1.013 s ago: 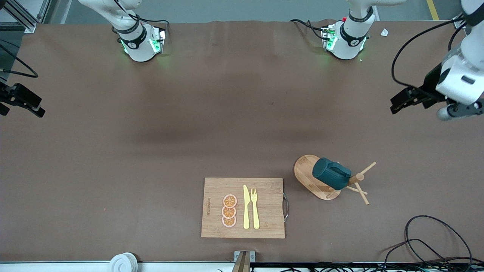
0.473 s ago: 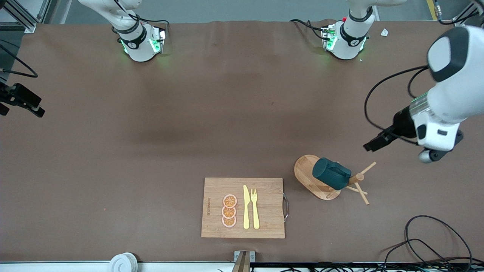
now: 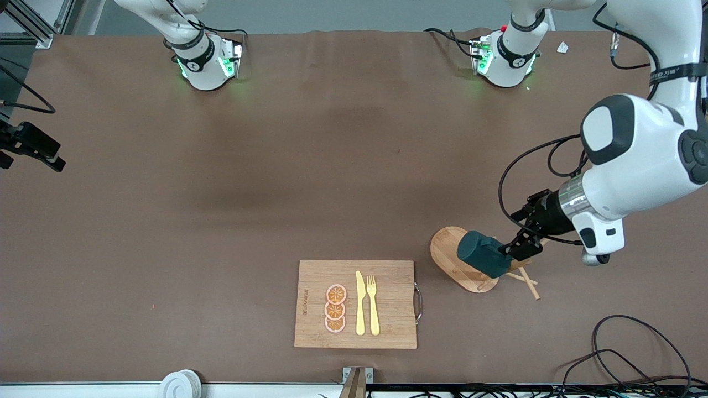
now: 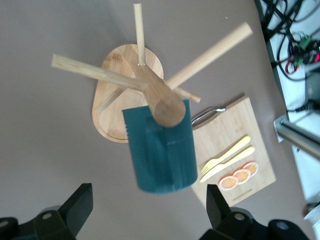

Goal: Transfer cup from left to right arm and place
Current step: 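Reach the left gripper down to the teal mug on the stand, then close the left gripper on the teal mug body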

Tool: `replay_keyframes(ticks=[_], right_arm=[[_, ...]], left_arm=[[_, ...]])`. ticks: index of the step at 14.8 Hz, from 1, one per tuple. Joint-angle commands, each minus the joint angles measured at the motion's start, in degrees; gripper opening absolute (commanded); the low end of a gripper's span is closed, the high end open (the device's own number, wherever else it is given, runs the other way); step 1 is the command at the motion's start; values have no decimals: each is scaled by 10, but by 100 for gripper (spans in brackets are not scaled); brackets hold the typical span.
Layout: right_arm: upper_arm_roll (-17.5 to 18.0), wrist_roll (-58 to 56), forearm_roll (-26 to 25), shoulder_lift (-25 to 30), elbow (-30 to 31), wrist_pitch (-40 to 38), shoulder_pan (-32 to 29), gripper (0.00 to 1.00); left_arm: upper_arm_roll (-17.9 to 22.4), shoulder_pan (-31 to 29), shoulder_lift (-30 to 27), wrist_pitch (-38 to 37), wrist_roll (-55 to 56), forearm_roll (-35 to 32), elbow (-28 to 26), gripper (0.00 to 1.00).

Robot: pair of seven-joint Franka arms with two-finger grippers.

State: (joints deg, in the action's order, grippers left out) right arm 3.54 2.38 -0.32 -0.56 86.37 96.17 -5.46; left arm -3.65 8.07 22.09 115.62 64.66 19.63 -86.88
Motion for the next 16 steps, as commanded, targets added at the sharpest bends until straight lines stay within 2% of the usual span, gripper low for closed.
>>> replay_keyframes(ticks=[1,10,16], right_arm=[[11,1,2,-1,-7,-5,-15,100],[11,1,1,-1,-7,-5,-15,100],[11,1,1,-1,-7,-5,-15,100]], left_arm=[[1,12,30,10,48,10,29,100],[-3,17,76,32,61,11,31,100],[-4,17,82,33,60,21,31,98]])
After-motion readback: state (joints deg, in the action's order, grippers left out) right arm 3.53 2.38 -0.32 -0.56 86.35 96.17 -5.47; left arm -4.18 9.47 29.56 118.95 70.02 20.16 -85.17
